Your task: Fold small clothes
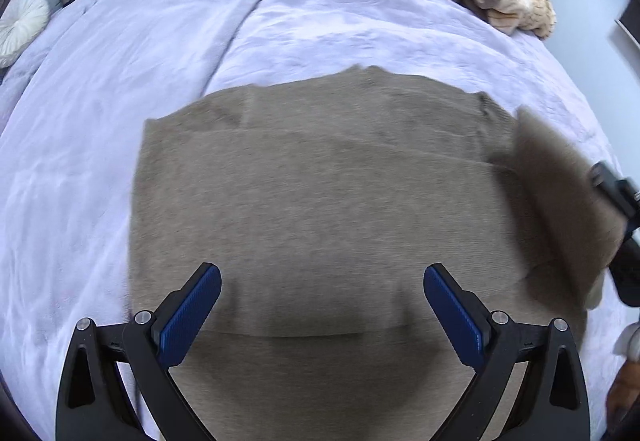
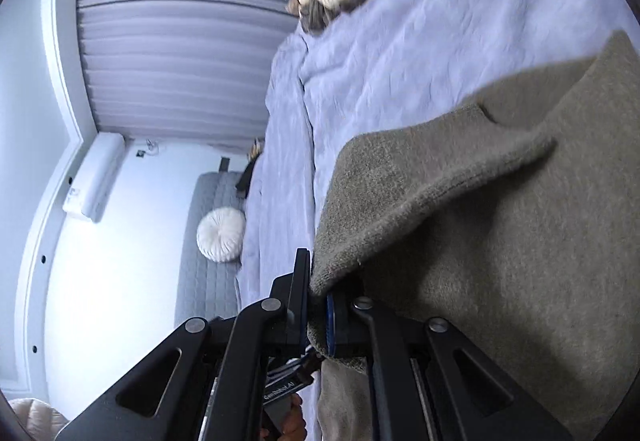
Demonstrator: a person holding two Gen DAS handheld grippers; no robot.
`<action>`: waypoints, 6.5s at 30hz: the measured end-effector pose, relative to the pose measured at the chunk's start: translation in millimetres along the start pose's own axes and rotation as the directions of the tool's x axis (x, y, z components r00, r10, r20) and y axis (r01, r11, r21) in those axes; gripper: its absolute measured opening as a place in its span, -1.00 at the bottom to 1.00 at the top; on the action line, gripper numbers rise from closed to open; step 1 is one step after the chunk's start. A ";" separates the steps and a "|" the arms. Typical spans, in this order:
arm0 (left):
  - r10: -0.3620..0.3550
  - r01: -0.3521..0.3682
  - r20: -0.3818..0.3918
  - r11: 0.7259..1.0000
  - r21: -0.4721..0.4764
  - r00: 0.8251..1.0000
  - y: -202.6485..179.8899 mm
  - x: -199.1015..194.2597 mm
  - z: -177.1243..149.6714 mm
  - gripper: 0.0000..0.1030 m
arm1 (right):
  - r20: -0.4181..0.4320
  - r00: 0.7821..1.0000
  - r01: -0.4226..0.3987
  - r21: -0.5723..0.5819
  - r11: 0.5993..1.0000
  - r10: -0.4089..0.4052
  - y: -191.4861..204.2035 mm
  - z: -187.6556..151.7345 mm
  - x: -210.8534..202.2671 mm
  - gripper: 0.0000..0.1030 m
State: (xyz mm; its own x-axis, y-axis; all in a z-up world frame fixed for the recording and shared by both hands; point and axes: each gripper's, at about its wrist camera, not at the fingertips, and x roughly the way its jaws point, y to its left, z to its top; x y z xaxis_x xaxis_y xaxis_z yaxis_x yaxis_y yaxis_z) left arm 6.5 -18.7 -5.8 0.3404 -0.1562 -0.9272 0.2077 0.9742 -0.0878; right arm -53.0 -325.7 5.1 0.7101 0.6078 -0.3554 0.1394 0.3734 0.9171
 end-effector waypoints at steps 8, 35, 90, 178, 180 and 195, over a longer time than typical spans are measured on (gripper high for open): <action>-0.012 0.011 -0.023 0.999 -0.043 1.000 40.6 9.3 -6.9 0.96 | -0.128 0.952 0.283 0.035 0.958 -0.277 -30.8 -21.0 68.0 -0.18; -0.582 0.545 -0.001 0.763 -0.348 0.813 115.7 18.1 -0.1 0.96 | -0.310 0.853 0.318 -0.330 0.889 -0.420 22.1 -100.7 105.4 -0.06; -0.140 0.139 -0.002 0.986 -0.088 0.990 95.9 -6.4 7.4 0.56 | -0.002 0.759 0.650 -0.041 0.759 -0.651 -55.2 1.6 -77.3 -0.84; 0.037 -0.042 -0.255 0.999 -0.012 0.966 36.1 -23.8 -37.4 -0.08 | -0.141 0.745 0.666 0.106 0.739 -0.652 -51.6 -62.9 -98.0 -0.80; 0.036 -0.039 -0.256 0.999 -0.005 0.966 31.9 -31.9 -41.5 -0.08 | -0.154 0.744 0.664 0.069 0.744 -0.650 -42.7 -69.7 -103.2 -0.70; 0.047 -0.043 -0.247 0.999 0.021 0.968 34.9 -106.2 -89.3 0.51 | -0.262 0.759 0.620 0.010 0.785 -0.596 -25.7 -134.1 -122.8 0.30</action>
State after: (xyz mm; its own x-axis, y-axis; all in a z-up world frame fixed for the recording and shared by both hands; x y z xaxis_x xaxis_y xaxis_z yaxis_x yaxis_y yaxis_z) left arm -104.3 46.4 57.1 0.1126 -0.0653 -0.9915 0.2122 0.9764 -0.0402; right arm -236.4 -315.9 1.0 0.2753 0.4222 -0.8637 0.5563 0.6627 0.5013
